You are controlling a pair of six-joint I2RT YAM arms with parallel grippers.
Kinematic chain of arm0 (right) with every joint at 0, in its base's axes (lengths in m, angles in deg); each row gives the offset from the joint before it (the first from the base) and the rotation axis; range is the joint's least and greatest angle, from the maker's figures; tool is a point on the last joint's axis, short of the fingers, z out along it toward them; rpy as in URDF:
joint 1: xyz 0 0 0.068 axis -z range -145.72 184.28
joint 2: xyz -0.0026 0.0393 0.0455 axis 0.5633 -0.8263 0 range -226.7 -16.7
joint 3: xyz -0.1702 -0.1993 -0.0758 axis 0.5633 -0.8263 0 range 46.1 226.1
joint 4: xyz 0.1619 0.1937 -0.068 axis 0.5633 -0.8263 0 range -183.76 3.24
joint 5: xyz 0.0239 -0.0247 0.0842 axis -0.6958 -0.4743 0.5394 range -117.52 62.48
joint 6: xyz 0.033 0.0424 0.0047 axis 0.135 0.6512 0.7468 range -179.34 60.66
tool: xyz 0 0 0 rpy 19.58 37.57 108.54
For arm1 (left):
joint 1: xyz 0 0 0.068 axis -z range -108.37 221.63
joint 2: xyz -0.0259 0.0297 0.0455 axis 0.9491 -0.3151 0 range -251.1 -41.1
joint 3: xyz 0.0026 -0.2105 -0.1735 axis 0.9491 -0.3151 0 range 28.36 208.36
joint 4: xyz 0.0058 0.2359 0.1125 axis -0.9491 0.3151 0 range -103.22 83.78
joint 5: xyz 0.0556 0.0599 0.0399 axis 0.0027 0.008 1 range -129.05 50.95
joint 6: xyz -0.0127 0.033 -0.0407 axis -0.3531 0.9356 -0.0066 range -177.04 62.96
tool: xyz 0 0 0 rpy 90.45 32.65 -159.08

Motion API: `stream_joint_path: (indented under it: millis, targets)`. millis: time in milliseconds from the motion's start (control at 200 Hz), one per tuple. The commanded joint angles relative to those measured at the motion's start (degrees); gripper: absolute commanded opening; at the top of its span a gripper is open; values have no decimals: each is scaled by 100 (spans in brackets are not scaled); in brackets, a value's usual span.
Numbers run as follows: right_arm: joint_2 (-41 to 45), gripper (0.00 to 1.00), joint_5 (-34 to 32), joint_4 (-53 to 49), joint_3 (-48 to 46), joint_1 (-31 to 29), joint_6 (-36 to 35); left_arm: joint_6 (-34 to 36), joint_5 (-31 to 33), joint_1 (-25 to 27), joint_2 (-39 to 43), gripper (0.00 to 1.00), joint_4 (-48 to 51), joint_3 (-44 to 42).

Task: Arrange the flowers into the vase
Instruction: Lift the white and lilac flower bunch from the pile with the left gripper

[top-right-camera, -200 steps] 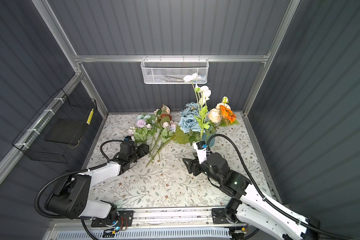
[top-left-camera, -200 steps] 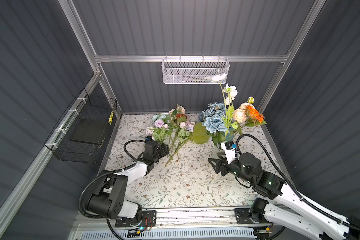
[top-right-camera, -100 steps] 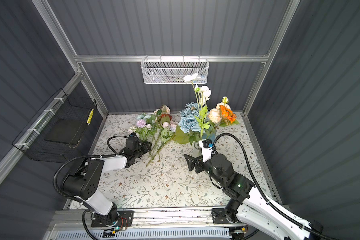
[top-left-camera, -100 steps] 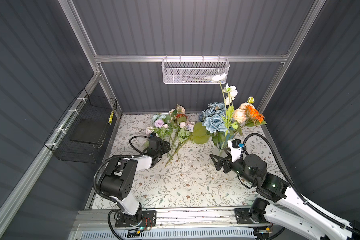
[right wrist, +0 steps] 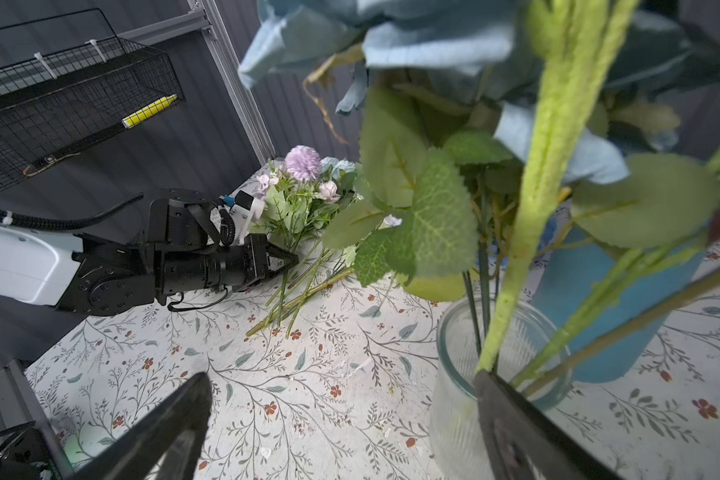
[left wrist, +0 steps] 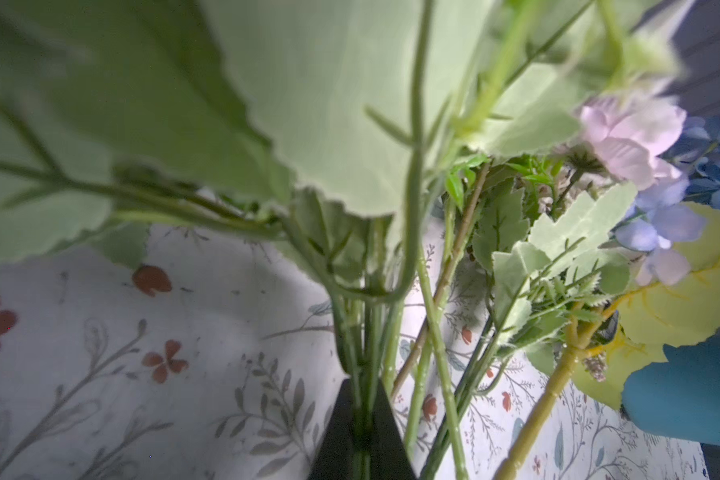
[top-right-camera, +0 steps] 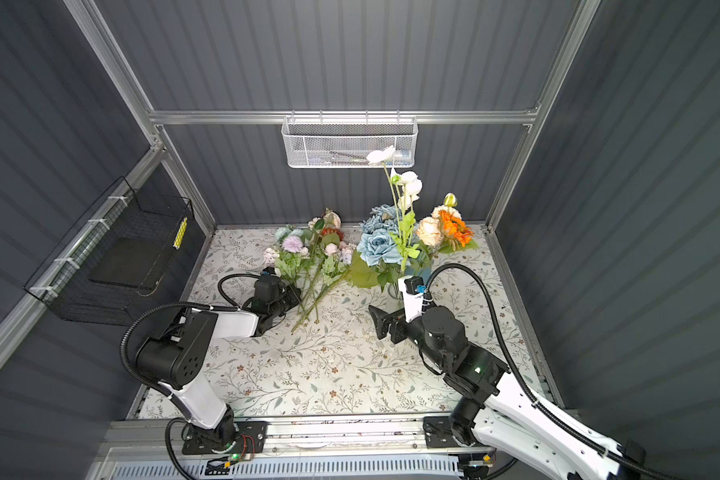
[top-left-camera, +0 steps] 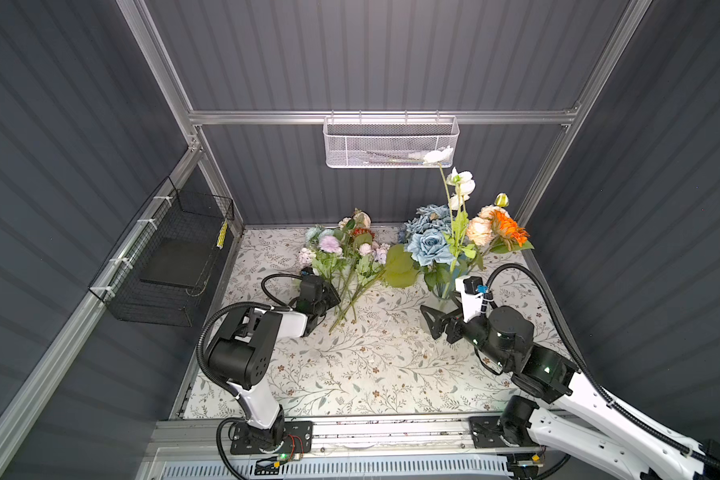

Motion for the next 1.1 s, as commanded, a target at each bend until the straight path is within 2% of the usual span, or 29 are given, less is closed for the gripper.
stream_joint_path:
  millis: [0, 185, 310, 420, 530, 795, 991, 1096]
  targets:
    - [-35, 99, -126, 194, 196, 2, -170, 213, 259, -38, 465, 0, 152, -104]
    - [-128, 99, -113, 316, 304, 6, -294, 388, 540, -36, 1284, 0, 428, -215]
    - [-175, 99, -11, 428, 383, 5, -416, 617, 497, -36, 1902, 0, 550, -224]
    - [-129, 99, -18, 667, 378, 4, -528, 880, 253, -33, 2461, 0, 543, -177]
    - [-62, 99, 266, 679, 511, 5, -773, 1132, -198, -30, 3047, 0, 476, -65]
    - [-354, 75, 1331, 564, 1160, -20, -917, 1385, -1169, 60, 3998, 0, 176, 346]
    - [-823, 49, 2051, 503, 1680, -100, -835, 1898, -1439, 730, 4272, 0, 78, 646]
    - [-1024, 49, 2265, 513, 1896, -123, -798, 2206, -1511, 1124, 4272, 0, 69, 786]
